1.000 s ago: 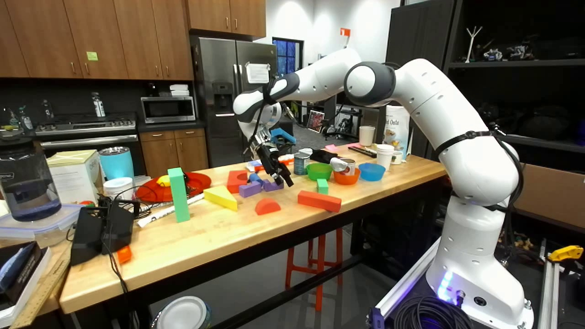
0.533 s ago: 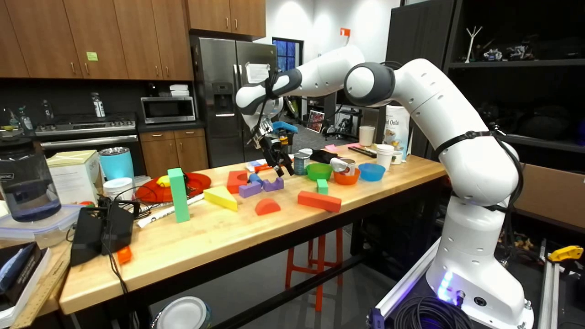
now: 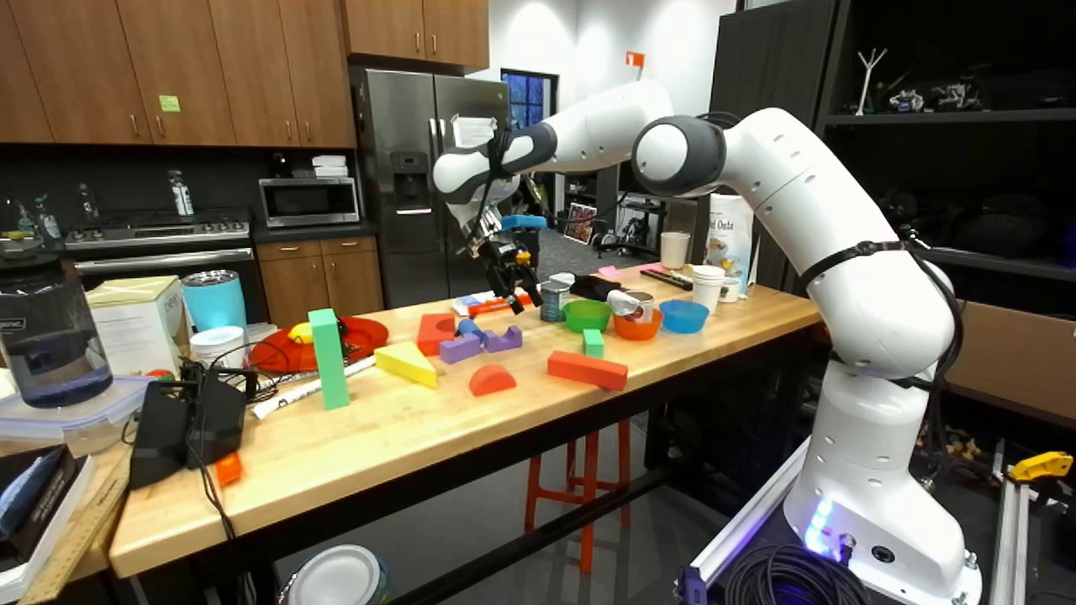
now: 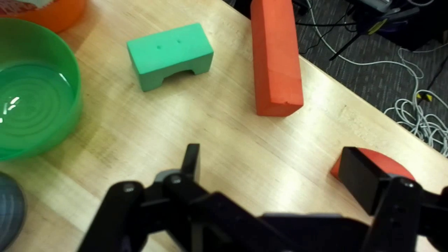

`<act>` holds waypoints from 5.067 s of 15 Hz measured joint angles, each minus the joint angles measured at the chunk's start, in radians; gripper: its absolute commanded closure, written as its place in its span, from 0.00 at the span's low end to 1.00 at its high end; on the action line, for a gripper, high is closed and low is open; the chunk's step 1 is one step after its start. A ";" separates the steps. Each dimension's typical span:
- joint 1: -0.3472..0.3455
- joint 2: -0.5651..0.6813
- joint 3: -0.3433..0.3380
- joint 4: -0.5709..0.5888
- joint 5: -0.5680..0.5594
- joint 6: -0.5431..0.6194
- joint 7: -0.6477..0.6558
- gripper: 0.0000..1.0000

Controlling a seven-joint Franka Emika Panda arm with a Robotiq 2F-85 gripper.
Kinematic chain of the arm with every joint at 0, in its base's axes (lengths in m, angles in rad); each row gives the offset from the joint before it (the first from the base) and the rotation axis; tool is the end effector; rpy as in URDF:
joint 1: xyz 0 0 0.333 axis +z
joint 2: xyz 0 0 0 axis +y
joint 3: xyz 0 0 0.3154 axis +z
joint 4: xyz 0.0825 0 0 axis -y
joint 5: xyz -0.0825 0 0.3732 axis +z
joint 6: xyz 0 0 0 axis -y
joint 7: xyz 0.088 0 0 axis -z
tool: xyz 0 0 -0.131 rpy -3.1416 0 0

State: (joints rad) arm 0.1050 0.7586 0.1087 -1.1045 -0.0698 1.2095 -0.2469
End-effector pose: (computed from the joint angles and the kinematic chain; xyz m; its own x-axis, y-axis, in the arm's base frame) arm 0.6392 0.1090 0.3206 0.7056 0.4002 -0.5848 0.3867 -0.9090 -0.1554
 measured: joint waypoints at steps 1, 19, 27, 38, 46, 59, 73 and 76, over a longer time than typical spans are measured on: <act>0.003 0.000 -0.002 0.005 -0.018 0.010 0.006 0.00; 0.045 0.000 -0.007 -0.102 -0.181 0.880 0.012 0.00; 0.034 0.000 0.024 -0.178 -0.048 0.953 -0.006 0.00; 0.027 -0.007 0.027 -0.221 -0.022 1.089 -0.005 0.00; -0.010 -0.045 0.072 -0.336 0.025 1.294 -0.048 0.00; -0.086 -0.047 0.186 -0.390 0.108 1.335 -0.212 0.00; -0.131 -0.145 0.192 -0.454 0.271 1.029 -0.150 0.00; -0.111 -0.172 0.151 -0.457 0.271 0.884 -0.087 0.00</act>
State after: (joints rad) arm -0.0061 0.5867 0.2596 -1.5613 0.2008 2.0933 -0.3341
